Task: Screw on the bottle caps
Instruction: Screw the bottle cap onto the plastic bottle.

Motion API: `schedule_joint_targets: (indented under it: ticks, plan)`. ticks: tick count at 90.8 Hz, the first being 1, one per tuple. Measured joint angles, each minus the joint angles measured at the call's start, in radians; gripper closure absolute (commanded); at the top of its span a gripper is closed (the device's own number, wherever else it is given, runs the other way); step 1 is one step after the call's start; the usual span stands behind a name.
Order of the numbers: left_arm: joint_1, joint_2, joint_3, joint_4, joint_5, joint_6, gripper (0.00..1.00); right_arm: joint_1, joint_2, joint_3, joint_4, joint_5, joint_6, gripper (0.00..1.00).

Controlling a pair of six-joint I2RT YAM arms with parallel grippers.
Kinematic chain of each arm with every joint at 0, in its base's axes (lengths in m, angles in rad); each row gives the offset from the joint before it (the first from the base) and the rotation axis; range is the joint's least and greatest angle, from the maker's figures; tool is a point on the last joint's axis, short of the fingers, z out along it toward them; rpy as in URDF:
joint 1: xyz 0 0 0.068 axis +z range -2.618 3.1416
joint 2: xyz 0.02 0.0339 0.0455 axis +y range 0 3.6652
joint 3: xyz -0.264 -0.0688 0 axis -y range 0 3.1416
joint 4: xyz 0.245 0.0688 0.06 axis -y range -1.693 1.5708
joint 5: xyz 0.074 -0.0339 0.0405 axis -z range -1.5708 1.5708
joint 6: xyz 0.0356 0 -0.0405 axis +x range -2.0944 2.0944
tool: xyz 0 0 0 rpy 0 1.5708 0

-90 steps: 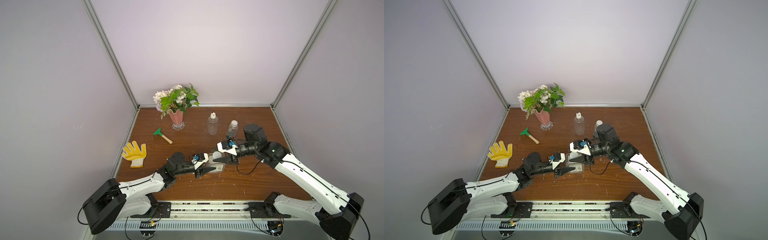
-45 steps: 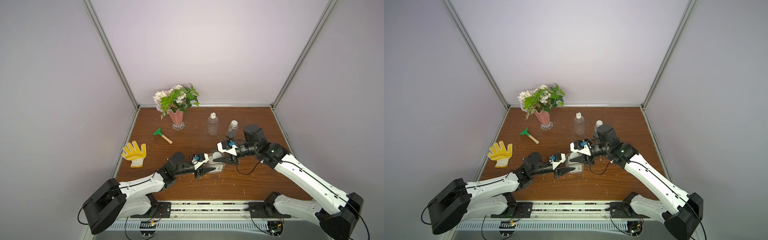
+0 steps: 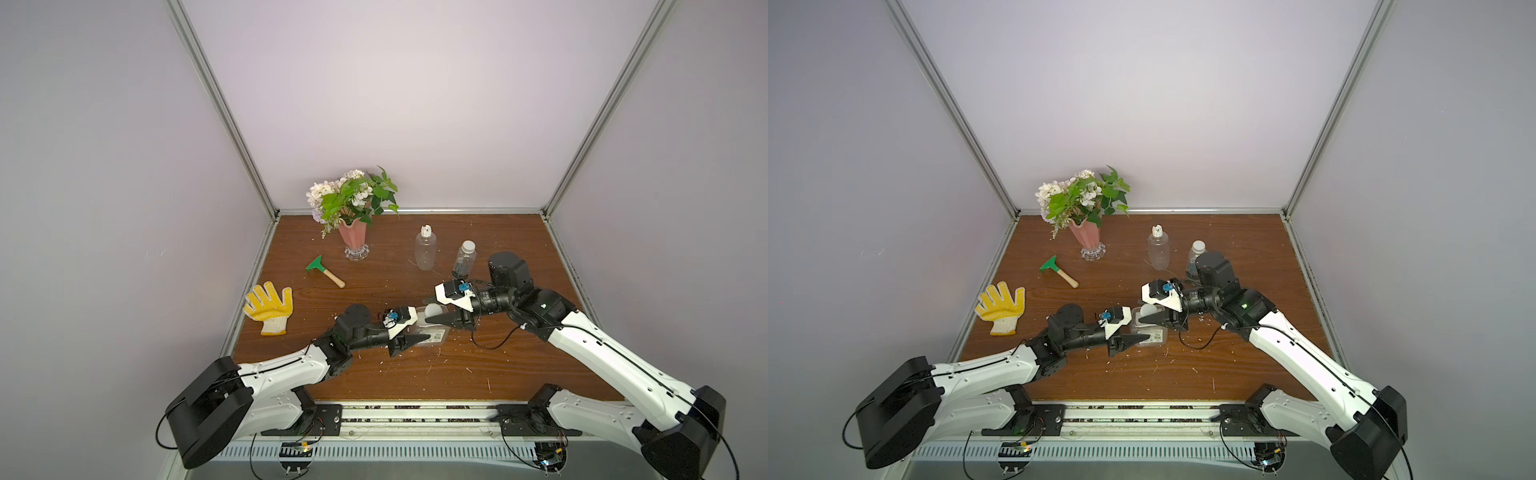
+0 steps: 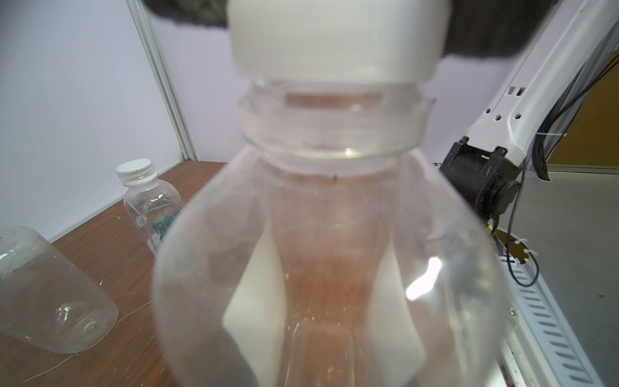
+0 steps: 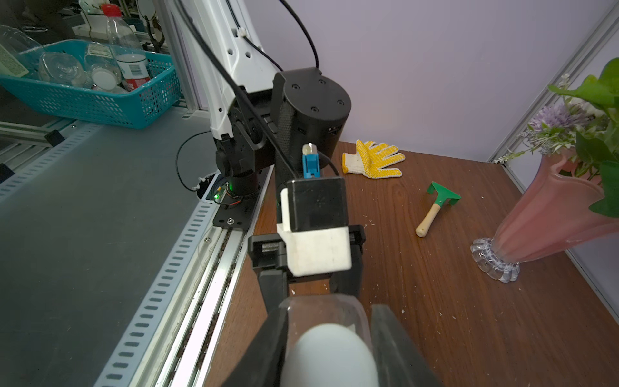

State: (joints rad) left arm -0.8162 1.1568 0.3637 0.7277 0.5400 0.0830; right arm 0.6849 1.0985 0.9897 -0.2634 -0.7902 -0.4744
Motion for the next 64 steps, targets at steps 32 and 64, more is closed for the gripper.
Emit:
schedule_joint_targets:
  ticks: [32,64]
  plan:
    - [0.007,0.023,0.0,0.0,-0.059,0.0,0.57,0.06,-0.018,-0.055,0.108,0.197,0.159,0.73]
    - [0.009,0.039,0.0,0.0,-0.168,0.003,0.58,0.173,-0.019,-0.083,0.184,0.515,0.338,0.76]
